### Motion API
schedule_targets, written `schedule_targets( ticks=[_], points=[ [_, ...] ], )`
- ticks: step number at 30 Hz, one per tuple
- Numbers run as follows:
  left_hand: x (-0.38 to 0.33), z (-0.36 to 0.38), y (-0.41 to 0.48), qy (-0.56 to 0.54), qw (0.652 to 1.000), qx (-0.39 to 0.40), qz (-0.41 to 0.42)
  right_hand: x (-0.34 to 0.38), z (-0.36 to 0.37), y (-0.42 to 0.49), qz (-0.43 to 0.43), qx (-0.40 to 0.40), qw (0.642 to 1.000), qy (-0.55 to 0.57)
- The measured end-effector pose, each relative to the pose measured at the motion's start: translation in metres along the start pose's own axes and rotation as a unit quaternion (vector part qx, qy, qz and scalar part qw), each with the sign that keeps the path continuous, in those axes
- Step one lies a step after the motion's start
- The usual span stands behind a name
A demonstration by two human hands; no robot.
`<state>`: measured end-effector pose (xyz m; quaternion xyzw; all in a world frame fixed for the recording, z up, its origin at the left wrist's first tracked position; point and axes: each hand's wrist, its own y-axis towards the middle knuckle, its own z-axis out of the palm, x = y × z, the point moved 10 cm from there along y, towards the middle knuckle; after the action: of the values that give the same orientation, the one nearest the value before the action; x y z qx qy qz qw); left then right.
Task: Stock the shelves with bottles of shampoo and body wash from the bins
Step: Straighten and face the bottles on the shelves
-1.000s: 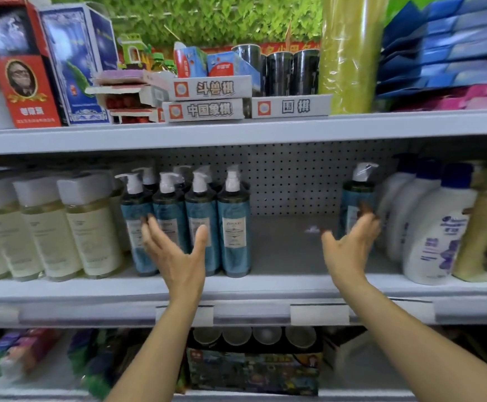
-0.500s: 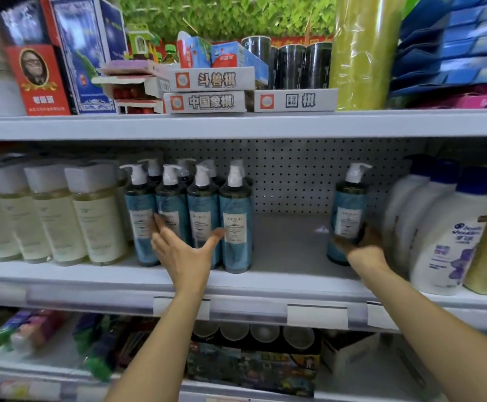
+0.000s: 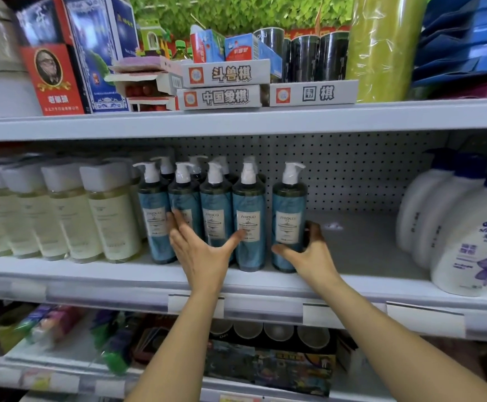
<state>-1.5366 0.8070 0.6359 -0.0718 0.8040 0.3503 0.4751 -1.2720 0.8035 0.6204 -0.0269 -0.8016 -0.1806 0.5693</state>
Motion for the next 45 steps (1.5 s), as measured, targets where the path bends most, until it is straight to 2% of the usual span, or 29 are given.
schedule_targets(
  ticks=[19, 31, 36, 40, 45],
  points=[
    [-0.001, 0.0, 0.001, 0.009, 1.0, -0.005, -0.009, 0.005, 0.016, -0.005, -0.037, 0.011, 0.998, -0.045],
    [-0.004, -0.004, -0.001, 0.026, 1.0, 0.0, -0.004, 0.008, 0.016, -0.009, -0.015, 0.01, 0.996, -0.09],
    [-0.003, -0.007, -0.001, 0.018, 1.0, -0.01, 0.008, 0.008, 0.014, -0.019, -0.021, 0.027, 0.986, -0.164],
    [-0.005, -0.008, -0.003, 0.01, 1.0, -0.009, 0.004, 0.006, 0.001, -0.039, -0.043, 0.02, 0.962, -0.268],
    [-0.001, -0.006, -0.009, -0.018, 0.999, 0.009, -0.035, 0.006, -0.026, -0.058, -0.075, 0.01, 0.97, -0.232]
  ],
)
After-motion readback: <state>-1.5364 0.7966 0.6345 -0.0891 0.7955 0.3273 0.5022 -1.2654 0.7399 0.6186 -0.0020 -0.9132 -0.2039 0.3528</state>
